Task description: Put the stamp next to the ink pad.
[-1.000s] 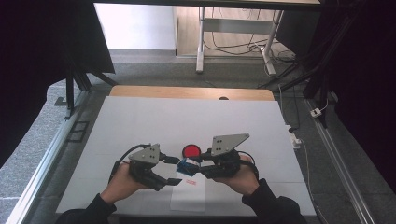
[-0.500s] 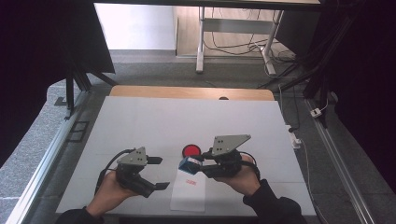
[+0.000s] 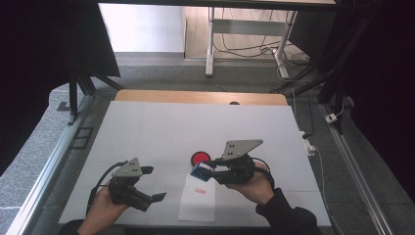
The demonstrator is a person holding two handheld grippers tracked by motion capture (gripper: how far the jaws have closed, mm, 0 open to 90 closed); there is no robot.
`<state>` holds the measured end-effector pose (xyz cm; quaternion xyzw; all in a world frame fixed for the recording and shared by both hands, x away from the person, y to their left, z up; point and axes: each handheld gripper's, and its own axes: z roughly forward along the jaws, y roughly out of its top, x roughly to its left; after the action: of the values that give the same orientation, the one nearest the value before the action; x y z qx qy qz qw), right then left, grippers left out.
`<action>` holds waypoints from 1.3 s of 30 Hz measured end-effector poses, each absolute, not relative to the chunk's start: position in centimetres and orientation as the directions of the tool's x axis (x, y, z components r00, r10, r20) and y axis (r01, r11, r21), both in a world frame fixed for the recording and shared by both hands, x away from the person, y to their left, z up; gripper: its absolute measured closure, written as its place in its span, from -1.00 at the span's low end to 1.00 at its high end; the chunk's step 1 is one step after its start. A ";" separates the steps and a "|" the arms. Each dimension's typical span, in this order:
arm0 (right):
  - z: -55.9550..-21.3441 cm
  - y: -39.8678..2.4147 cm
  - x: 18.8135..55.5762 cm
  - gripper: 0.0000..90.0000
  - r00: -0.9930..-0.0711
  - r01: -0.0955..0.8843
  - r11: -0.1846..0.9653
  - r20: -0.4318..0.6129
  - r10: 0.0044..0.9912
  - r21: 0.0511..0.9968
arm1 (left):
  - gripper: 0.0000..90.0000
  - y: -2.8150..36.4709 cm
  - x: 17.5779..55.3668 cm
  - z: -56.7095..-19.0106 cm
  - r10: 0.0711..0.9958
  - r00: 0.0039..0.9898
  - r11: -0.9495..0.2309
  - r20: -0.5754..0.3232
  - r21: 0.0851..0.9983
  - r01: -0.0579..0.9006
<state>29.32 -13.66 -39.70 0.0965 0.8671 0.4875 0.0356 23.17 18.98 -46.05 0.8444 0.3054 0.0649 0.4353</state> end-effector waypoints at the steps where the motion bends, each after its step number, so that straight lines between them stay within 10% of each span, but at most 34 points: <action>1: -39.7 -13.7 29.4 0.58 -0.978 0.135 0.506 0.034 0.205 0.852 | -0.96 19.2 23.1 -46.1 0.585 0.795 -0.423 -0.161 0.776 0.468; 39: -41.1 -17.6 32.0 0.58 -0.919 0.219 0.533 -0.010 0.394 0.817 | -1.00 25.2 19.9 -47.6 0.754 0.634 -0.343 -0.170 0.722 0.601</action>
<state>32.03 -17.62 -41.07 0.1760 0.8700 0.4501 0.0970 19.86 25.23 -47.60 0.8136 0.4165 0.0973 0.3937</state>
